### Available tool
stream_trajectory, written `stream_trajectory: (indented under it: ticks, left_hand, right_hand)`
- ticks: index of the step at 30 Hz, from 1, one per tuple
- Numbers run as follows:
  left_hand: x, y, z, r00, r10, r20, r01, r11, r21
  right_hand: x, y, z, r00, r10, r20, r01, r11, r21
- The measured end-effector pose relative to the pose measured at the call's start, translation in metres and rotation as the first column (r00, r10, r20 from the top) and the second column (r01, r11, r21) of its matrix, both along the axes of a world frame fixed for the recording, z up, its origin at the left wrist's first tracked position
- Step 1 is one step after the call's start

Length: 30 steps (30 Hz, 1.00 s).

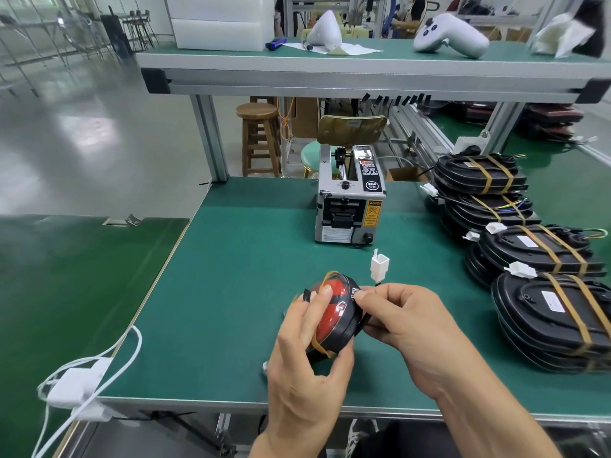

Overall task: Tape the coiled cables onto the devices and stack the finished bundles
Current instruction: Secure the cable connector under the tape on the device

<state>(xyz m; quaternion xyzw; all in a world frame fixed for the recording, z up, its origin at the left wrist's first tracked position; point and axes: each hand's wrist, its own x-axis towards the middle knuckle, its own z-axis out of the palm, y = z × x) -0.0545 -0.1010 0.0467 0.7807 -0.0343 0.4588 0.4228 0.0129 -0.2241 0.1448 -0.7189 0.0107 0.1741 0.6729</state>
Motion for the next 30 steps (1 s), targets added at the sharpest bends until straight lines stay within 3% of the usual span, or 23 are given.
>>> stream_trajectory:
  ticks: [12, 30]
  left_hand:
    - [0.004, -0.001, -0.015, 0.999, 0.048, 0.007, -0.048, 0.996, 0.074]
    - [0.006, -0.005, -0.014, 0.999, -0.009, 0.035, 0.005, 0.994, 0.108]
  right_hand:
    - [0.005, -0.002, -0.004, 0.999, -0.044, -0.030, 0.044, 0.999, 0.016]
    - [0.010, -0.011, -0.010, 0.998, -0.031, -0.046, 0.030, 0.999, -0.016]
